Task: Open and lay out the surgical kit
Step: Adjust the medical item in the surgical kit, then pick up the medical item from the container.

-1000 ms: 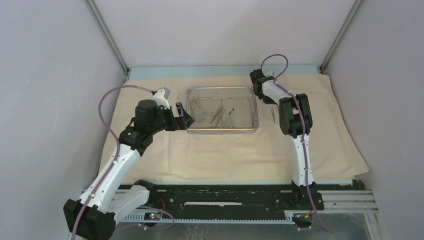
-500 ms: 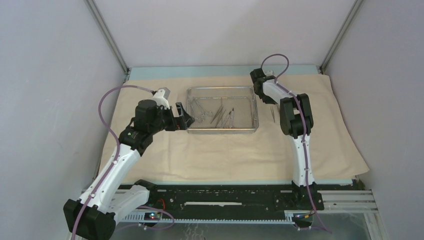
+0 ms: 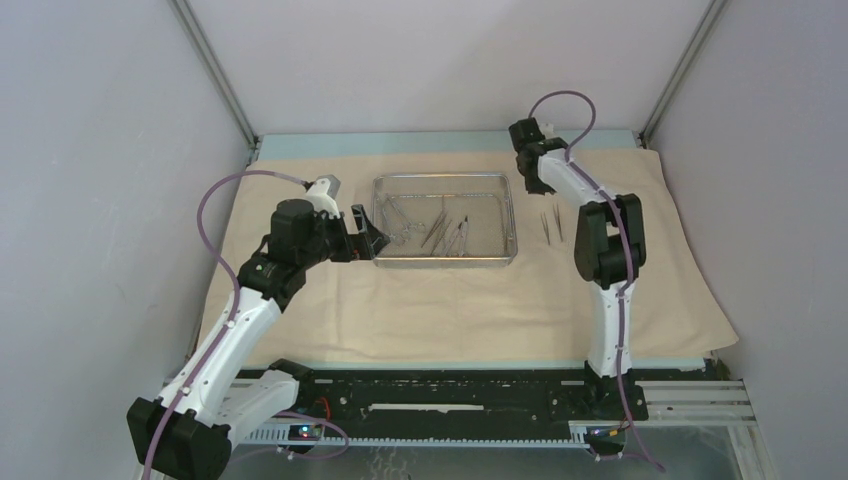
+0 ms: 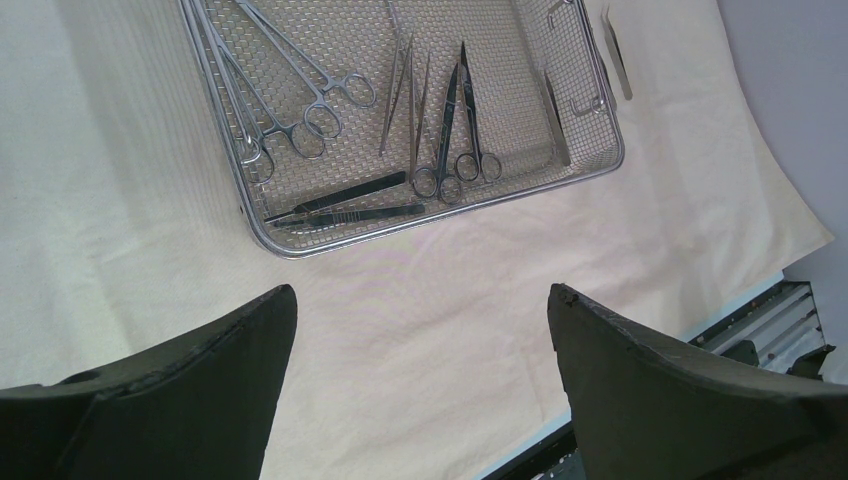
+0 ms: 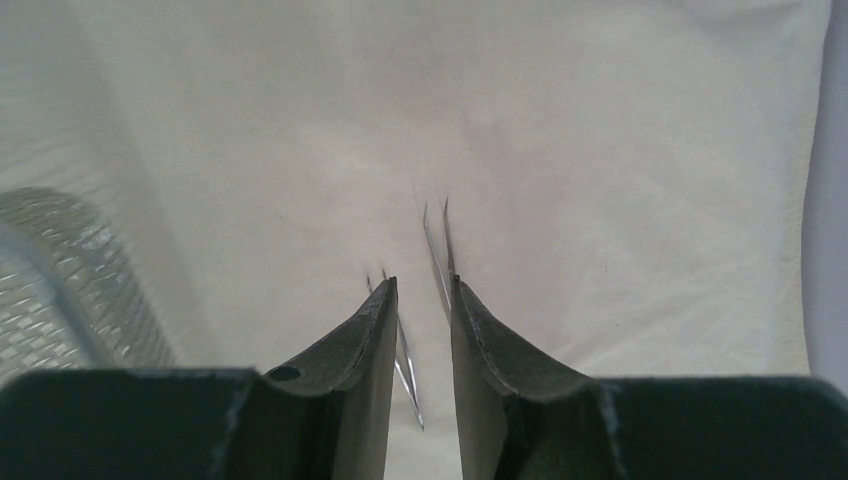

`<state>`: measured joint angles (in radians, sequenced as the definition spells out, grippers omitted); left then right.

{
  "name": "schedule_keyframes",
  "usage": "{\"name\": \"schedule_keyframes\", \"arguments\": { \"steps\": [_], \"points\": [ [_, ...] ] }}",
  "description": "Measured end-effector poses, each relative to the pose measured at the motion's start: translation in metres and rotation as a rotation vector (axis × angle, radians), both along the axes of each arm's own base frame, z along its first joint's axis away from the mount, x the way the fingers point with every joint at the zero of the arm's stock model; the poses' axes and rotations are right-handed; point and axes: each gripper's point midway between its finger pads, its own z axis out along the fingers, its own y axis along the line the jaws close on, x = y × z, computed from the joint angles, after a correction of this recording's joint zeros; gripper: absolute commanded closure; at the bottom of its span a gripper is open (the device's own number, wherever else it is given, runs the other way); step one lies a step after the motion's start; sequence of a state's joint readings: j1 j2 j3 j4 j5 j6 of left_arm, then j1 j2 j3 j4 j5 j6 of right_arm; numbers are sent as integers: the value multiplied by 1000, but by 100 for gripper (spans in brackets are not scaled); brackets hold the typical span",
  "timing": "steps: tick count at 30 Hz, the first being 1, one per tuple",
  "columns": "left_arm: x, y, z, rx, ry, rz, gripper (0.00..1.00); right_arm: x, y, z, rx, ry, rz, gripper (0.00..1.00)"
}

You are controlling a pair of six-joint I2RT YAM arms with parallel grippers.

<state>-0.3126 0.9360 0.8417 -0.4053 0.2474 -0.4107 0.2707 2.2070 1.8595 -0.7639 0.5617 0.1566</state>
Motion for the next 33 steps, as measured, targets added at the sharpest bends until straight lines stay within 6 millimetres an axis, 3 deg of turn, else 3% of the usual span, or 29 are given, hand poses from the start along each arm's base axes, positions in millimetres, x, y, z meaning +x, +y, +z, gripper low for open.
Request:
{"name": "schedule_keyframes", "arguments": {
  "steps": [7,10,13,18,22,29,33],
  "points": [
    [0,0,-1,2,3,1,0,-9,28,71,154,-133,52,63],
    [1,1,-2,5,4,5,0,-19,58,92,219,-171,107,62],
    [1,1,-2,6,5,7,0,-32,95,93,276,-162,171,64],
    [2,2,-2,9,4,11,0,-52,157,73,362,-99,261,69],
    [4,3,-4,14,6,19,0,-59,189,41,400,-24,281,70],
    [4,0,-10,39,16,25,0,-63,195,-26,391,106,237,70],
    [1,-4,-12,57,18,22,0,-65,194,-43,382,138,221,69]
  ]
}}
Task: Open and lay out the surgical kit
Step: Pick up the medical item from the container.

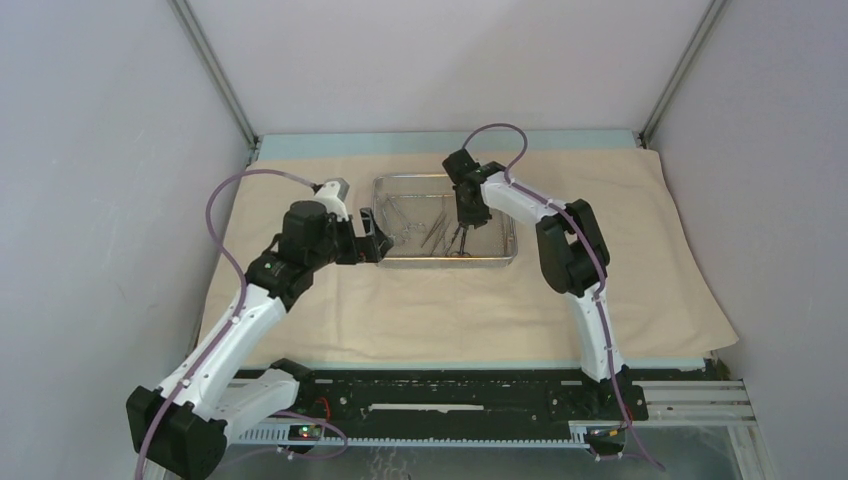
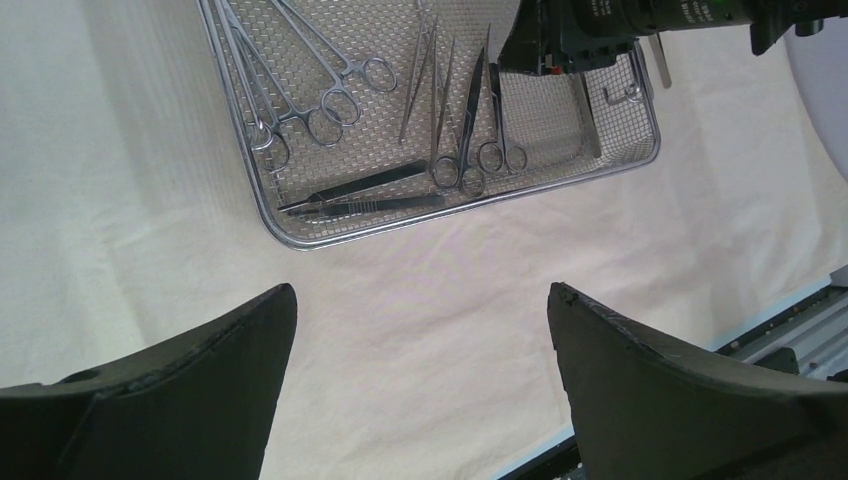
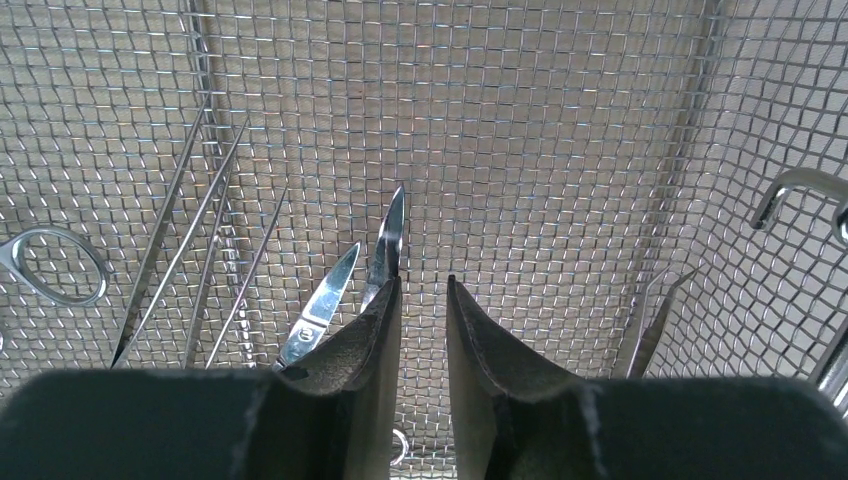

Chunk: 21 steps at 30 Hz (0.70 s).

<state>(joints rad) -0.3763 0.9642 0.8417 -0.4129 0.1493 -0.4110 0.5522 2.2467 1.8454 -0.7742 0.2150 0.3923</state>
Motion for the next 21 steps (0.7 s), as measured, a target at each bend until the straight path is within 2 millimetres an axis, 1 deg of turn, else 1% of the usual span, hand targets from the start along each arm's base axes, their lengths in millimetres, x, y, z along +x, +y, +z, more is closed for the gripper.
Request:
{"name": "schedule_keyframes", "arguments": {
  "steps": [7,11,16,19,21],
  "points": [
    [-9,-2,-3,24,13,12,0,2,7,1,5,-19,4,66],
    [-17,-1,5,17,-5,24,0,2,10,-2,11,-27,7,66],
    [-24,4,17,-3,-37,48,0,4,10,-1,9,-38,2,66],
    [-26,7,19,-1,-41,53,0,8,8,2,14,-46,-7,67],
    [-27,7,17,3,-35,54,0,12,10,9,20,-58,-9,68]
  ]
}}
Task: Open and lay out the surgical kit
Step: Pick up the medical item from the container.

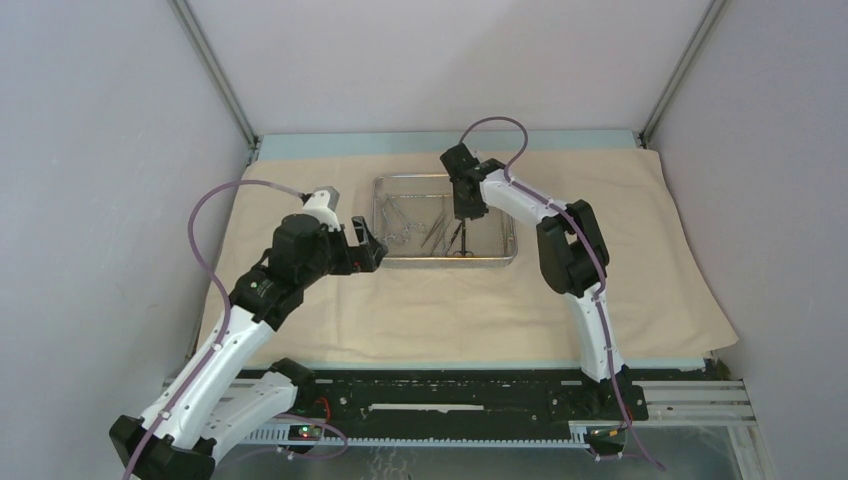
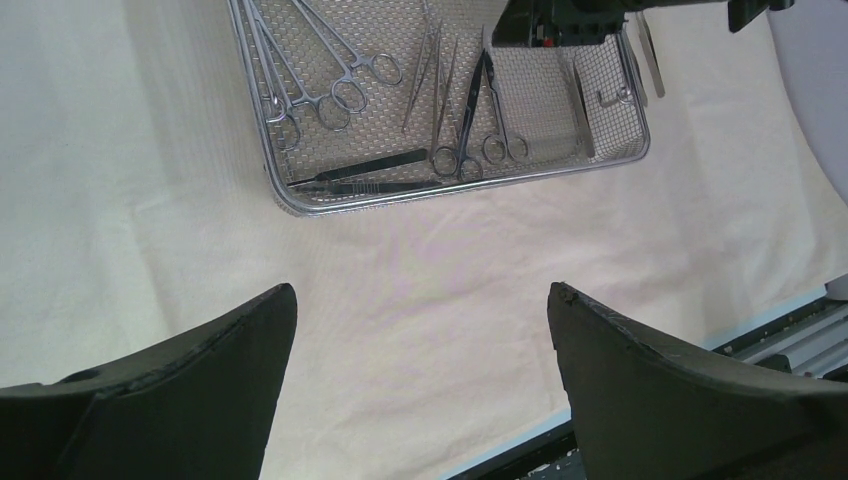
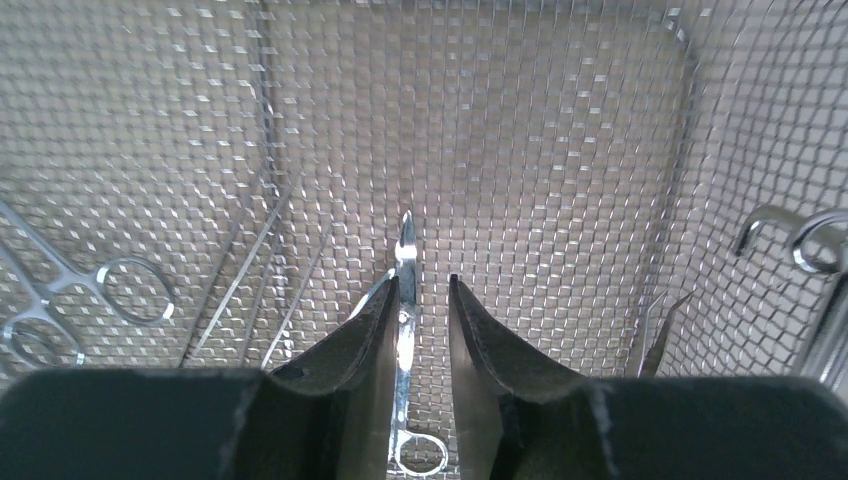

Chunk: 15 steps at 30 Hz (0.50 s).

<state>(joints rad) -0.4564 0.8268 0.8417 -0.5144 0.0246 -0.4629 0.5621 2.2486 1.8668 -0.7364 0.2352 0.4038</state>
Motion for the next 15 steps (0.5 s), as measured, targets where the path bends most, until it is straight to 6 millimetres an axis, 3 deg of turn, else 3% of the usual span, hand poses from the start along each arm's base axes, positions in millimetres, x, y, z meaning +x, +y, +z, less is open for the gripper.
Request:
{"name": "schedule_keyframes", "arguments": {
  "steps": [4,15],
  "points": [
    [-1,0,-1,2,3,1,0,10,3,9,14,-36,-5,67],
    [1,-1,-2,-6,-6,3,0,14,6,7,16,-34,-6,69]
  ]
}}
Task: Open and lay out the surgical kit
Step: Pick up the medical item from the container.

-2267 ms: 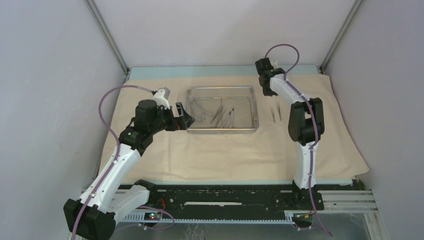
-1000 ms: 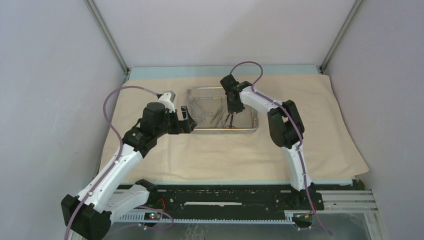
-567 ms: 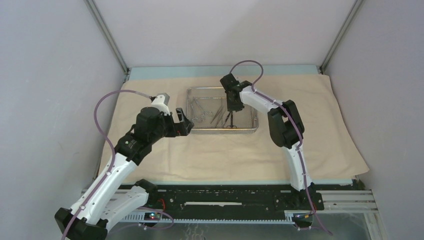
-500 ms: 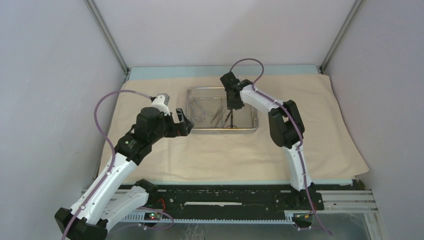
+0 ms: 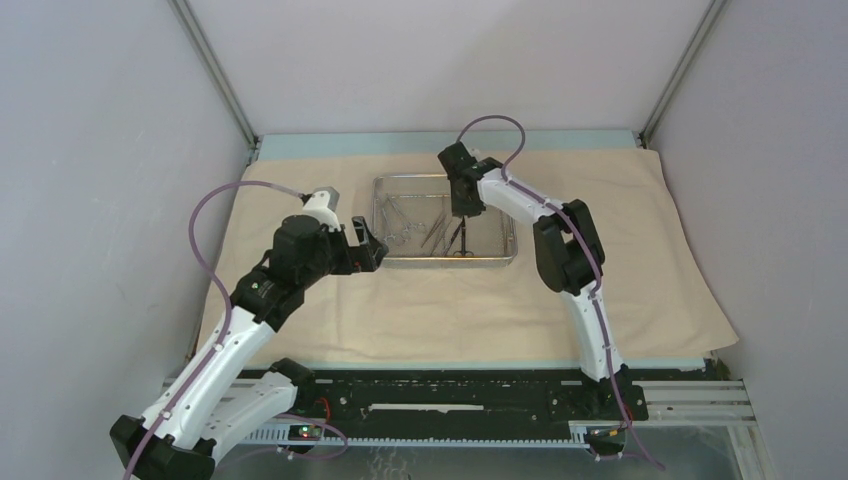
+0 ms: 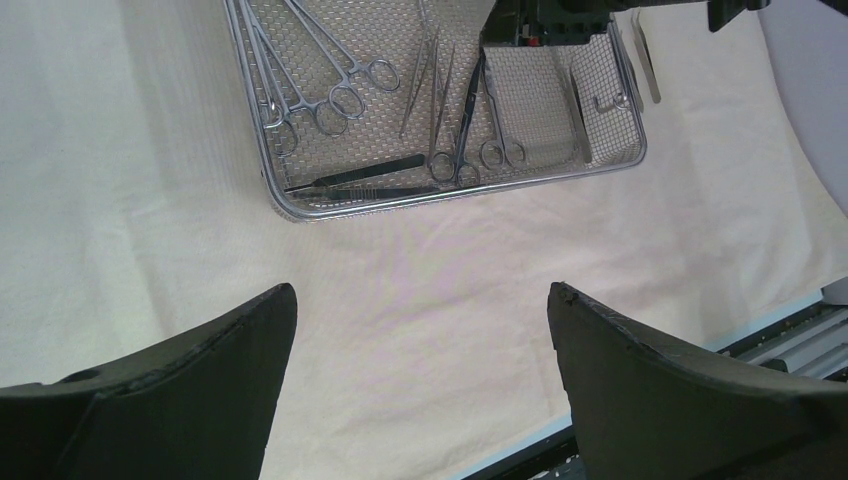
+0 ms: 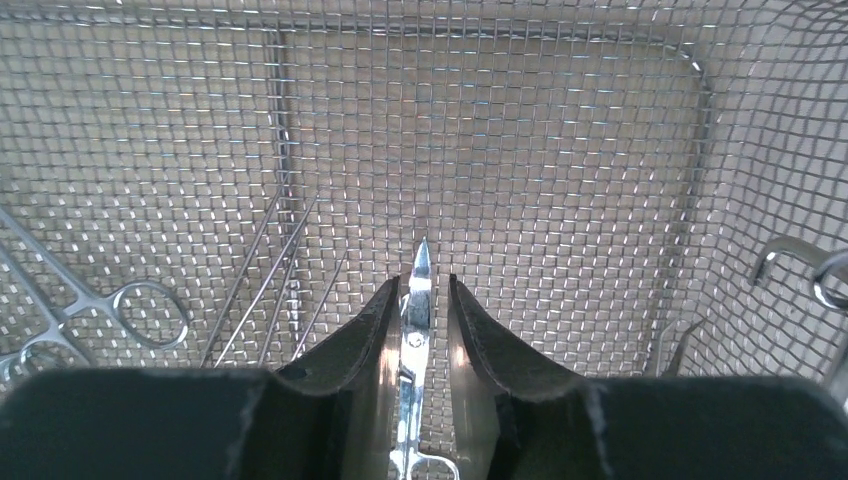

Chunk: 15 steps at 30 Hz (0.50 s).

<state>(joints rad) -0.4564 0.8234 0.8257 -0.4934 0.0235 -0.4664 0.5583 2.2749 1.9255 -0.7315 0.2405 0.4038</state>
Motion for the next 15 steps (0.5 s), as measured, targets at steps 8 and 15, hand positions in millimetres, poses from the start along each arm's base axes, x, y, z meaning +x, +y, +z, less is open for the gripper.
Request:
{"name": "schedule_keyframes", "arguments": {
  "steps": [8,15],
  "points": [
    [1,-1,1,-6,-3,2,0,2,-2,-21,-18,34,-10,71],
    [1,-1,-1,-5,-1,2,0,3,-1,-19,-8,32,-12,77]
  ]
}}
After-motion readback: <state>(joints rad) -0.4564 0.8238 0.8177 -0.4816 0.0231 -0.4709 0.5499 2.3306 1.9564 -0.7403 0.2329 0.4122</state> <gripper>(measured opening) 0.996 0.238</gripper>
